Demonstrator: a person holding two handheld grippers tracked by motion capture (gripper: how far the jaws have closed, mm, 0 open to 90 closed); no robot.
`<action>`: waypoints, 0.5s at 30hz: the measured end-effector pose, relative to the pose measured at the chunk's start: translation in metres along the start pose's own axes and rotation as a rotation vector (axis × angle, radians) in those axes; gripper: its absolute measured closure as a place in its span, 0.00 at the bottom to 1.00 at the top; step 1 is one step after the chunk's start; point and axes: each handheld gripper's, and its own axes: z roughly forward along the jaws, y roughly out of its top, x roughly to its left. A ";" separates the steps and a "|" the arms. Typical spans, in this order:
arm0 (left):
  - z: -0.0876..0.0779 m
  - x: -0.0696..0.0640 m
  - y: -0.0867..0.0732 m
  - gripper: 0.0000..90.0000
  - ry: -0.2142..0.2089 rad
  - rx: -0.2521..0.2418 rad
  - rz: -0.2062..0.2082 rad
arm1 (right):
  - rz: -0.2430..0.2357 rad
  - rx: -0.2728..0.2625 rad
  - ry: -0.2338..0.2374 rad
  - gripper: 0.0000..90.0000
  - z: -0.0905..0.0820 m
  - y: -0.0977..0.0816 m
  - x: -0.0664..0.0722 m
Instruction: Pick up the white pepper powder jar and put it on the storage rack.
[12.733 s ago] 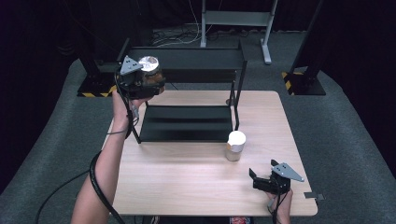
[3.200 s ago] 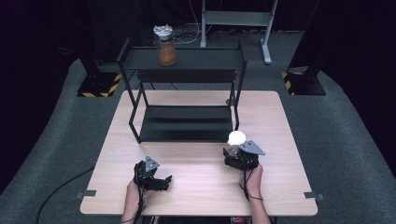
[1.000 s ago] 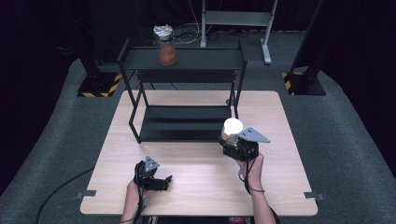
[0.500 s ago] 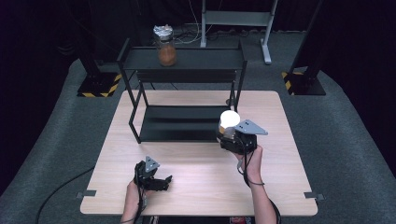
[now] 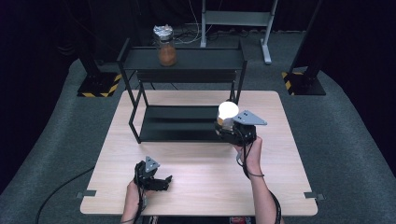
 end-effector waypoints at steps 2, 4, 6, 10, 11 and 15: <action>0.000 0.000 0.000 0.05 -0.001 0.001 -0.001 | 0.000 -0.005 -0.002 0.33 0.000 0.003 -0.001; 0.000 0.000 0.000 0.05 0.000 0.000 0.000 | -0.003 -0.008 -0.003 0.33 0.001 0.007 -0.002; 0.000 0.000 0.000 0.05 0.000 0.000 0.000 | -0.002 -0.010 -0.001 0.33 0.001 0.010 -0.004; 0.000 0.000 0.000 0.05 -0.001 0.001 0.000 | -0.009 -0.010 -0.002 0.33 0.002 0.018 -0.006; 0.000 0.000 0.000 0.05 -0.001 0.001 -0.001 | -0.009 -0.012 -0.002 0.33 0.002 0.019 -0.006; 0.000 0.001 0.000 0.05 -0.002 0.002 -0.001 | -0.020 -0.012 -0.003 0.33 0.002 0.026 -0.007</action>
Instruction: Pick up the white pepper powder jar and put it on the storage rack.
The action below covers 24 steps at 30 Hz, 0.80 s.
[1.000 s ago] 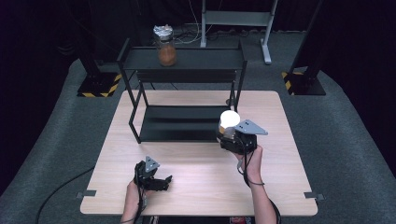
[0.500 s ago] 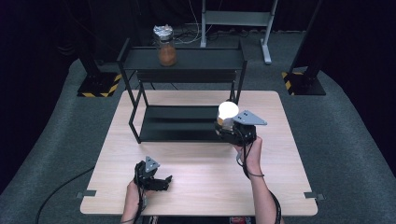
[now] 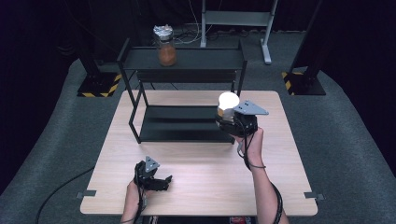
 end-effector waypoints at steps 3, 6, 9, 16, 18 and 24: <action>0.000 0.000 0.000 0.05 -0.002 0.001 -0.001 | -0.003 -0.001 0.000 0.33 0.001 0.004 -0.002; 0.000 0.001 0.000 0.05 -0.003 0.001 -0.002 | -0.001 -0.002 0.002 0.33 0.002 0.008 -0.004; 0.000 0.001 0.000 0.05 -0.003 0.002 -0.003 | -0.005 0.000 0.000 0.33 0.003 0.010 -0.005; 0.000 0.001 0.000 0.05 -0.005 0.002 -0.003 | -0.009 0.001 -0.001 0.33 0.004 0.017 -0.007; 0.000 0.001 0.000 0.05 -0.005 0.002 -0.004 | -0.011 0.001 -0.002 0.33 0.005 0.019 -0.007; 0.000 0.001 0.000 0.05 -0.005 0.003 -0.004 | -0.013 -0.001 -0.006 0.33 0.005 0.025 -0.009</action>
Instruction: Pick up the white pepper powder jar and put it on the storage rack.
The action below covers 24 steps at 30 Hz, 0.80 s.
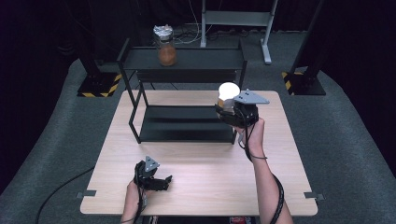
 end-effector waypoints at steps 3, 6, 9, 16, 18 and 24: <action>0.000 0.000 0.000 0.05 0.001 -0.001 0.001 | 0.001 -0.006 0.001 0.33 -0.001 0.004 -0.001; 0.000 0.000 0.000 0.05 0.002 -0.002 0.001 | -0.006 -0.007 0.000 0.33 -0.002 0.008 -0.001; 0.000 -0.001 0.000 0.05 0.002 -0.002 0.003 | -0.010 -0.008 -0.001 0.33 -0.002 0.012 -0.002; 0.000 0.000 0.000 0.05 -0.001 -0.002 0.002 | -0.016 -0.013 0.007 0.33 -0.003 0.021 -0.004; 0.000 0.000 0.000 0.05 -0.001 -0.001 0.002 | -0.021 -0.012 0.006 0.33 -0.003 0.024 -0.004; 0.000 0.000 0.000 0.05 -0.001 -0.001 0.002 | -0.033 -0.010 0.003 0.33 -0.002 0.032 -0.006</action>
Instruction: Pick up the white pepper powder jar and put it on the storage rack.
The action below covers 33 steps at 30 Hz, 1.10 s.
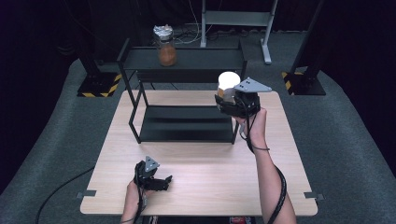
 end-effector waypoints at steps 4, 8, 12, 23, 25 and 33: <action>0.000 0.000 0.000 0.05 -0.001 0.000 0.000 | -0.009 0.007 -0.007 0.33 0.000 0.006 -0.001; 0.000 0.000 0.000 0.05 0.000 0.000 0.000 | -0.010 0.004 -0.010 0.33 0.000 0.011 -0.002; 0.000 0.000 0.000 0.05 -0.001 -0.001 -0.001 | -0.015 0.001 -0.012 0.33 0.000 0.015 -0.003; 0.000 0.000 0.000 0.05 -0.002 0.000 -0.002 | -0.019 -0.001 -0.005 0.33 0.002 0.030 -0.006; 0.000 0.001 0.000 0.05 -0.003 0.001 -0.002 | -0.017 -0.003 -0.004 0.33 0.002 0.032 -0.008; 0.000 0.001 0.000 0.05 -0.004 0.001 -0.006 | -0.011 -0.011 0.004 0.33 0.001 0.042 -0.013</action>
